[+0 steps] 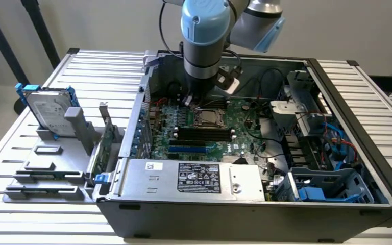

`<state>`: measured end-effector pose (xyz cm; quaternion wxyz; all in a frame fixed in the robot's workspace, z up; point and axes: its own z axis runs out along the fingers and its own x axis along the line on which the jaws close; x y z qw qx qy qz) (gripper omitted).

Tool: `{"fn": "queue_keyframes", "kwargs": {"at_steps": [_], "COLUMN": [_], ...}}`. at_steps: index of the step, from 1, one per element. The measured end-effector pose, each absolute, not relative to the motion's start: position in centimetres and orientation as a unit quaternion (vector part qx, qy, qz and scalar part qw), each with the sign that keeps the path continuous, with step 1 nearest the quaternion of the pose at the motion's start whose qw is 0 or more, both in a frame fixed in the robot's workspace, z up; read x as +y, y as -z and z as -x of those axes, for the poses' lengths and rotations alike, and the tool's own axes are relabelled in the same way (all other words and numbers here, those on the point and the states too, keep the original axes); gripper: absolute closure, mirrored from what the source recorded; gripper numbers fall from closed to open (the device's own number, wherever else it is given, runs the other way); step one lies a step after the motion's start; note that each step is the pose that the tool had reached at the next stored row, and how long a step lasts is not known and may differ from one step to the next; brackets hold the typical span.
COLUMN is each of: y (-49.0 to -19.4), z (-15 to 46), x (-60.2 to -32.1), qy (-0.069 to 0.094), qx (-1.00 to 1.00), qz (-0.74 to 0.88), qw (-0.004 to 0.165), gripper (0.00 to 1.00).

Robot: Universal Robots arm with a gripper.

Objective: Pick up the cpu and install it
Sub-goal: 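Install the first cpu locking lever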

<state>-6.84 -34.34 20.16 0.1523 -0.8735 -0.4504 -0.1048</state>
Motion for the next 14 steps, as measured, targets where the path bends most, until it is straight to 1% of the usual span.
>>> {"fn": "queue_keyframes", "kwargs": {"at_steps": [6,14], "y": [-20.14,-20.14], "z": [6.76,6.77], "x": [-34.34,-34.23], "qy": [0.106,0.100], "qx": [-0.434,-0.427], "qz": [0.882,0.885], "qw": [0.151,0.154], "gripper": [0.89,0.89]}}
